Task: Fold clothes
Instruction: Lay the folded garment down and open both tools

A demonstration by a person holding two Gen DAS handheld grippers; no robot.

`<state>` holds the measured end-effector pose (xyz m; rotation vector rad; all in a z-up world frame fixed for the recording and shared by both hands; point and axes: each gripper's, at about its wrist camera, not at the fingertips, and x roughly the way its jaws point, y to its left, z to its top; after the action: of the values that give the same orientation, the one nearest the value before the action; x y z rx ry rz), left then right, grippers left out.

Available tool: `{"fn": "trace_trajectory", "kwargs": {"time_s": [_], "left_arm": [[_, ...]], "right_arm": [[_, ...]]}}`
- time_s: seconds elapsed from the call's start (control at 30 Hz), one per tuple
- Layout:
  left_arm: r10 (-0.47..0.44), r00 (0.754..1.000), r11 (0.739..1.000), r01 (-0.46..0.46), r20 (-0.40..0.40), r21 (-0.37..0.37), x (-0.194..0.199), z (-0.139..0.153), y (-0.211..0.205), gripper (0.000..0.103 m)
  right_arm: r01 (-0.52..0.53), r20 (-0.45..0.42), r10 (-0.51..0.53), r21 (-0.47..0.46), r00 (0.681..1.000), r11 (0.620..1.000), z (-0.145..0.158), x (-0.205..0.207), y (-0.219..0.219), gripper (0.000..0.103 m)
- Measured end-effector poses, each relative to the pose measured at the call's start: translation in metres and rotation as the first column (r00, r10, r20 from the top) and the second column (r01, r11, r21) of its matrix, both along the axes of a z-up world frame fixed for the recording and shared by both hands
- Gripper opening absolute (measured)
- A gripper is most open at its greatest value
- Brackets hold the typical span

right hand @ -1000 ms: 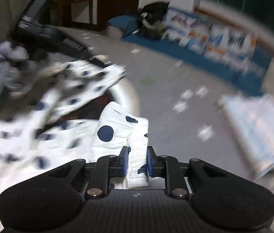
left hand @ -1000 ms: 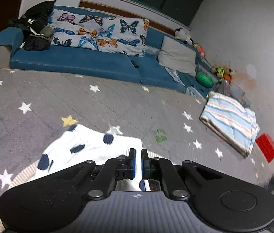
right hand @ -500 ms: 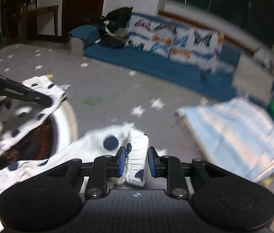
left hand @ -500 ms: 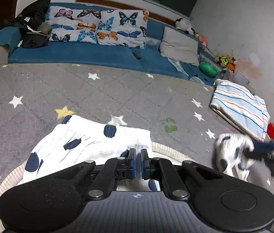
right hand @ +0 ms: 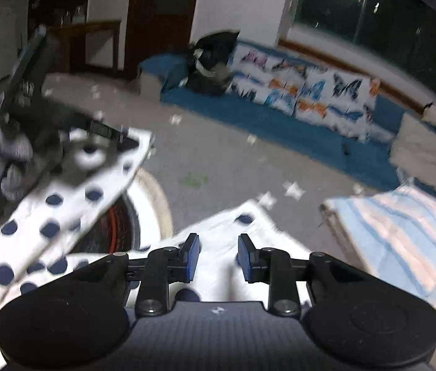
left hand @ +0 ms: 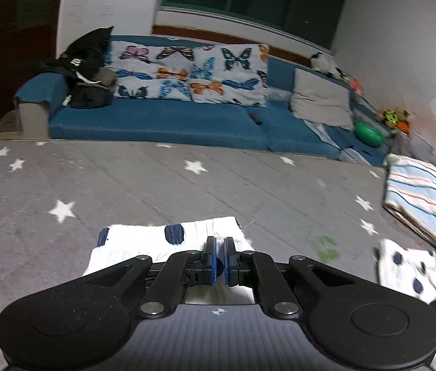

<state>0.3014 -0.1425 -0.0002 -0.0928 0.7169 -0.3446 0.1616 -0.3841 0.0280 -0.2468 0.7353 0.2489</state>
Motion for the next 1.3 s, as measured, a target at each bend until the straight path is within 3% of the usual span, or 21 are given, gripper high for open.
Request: {"fn": "trace_trajectory", "kwargs": {"time_s": [0.1, 0.2, 0.23, 0.4, 0.6, 0.87, 1.03, 1.3], "left_arm": [[0.009, 1.0, 1.0, -0.009, 0.005, 0.005, 0.003, 0.0, 0.005, 0.005], [0.01, 1.0, 0.999, -0.011, 0.024, 0.036, 0.006, 0.0, 0.006, 0.005], [0.01, 0.999, 0.999, -0.011, 0.033, 0.049, 0.006, 0.0, 0.006, 0.006], [0.021, 0.999, 0.997, -0.024, 0.037, 0.067, 0.007, 0.0, 0.01, 0.006], [-0.01, 0.998, 0.999, 0.008, 0.054, 0.039, -0.013, 0.017, 0.028, 0.008], [-0.056, 0.998, 0.998, 0.054, 0.036, 0.045, -0.076, 0.016, 0.054, 0.008], [-0.082, 0.996, 0.995, 0.08, 0.024, 0.055, -0.115, 0.013, 0.069, 0.007], [-0.052, 0.998, 0.99, 0.047, 0.037, 0.132, -0.14, -0.001, 0.085, 0.006]], "right_arm": [[0.018, -0.06, -0.018, 0.013, 0.998, 1.0, -0.015, 0.018, -0.001, 0.027], [0.03, -0.055, -0.029, 0.027, 0.998, 0.999, -0.026, 0.032, -0.003, 0.031], [0.031, -0.049, -0.029, 0.029, 0.998, 0.999, -0.026, 0.036, -0.003, 0.037], [0.068, -0.047, -0.062, 0.127, 0.997, 0.99, -0.032, 0.063, -0.005, 0.047], [0.094, -0.042, -0.087, 0.218, 0.995, 0.971, -0.021, 0.058, -0.022, 0.048], [0.072, -0.06, -0.062, 0.172, 0.996, 0.982, -0.022, 0.007, -0.033, 0.049], [0.087, -0.074, -0.076, 0.16, 0.994, 0.983, -0.028, 0.0, -0.034, 0.049], [0.116, -0.066, -0.11, 0.108, 0.992, 0.987, -0.031, -0.007, -0.038, 0.051]]}}
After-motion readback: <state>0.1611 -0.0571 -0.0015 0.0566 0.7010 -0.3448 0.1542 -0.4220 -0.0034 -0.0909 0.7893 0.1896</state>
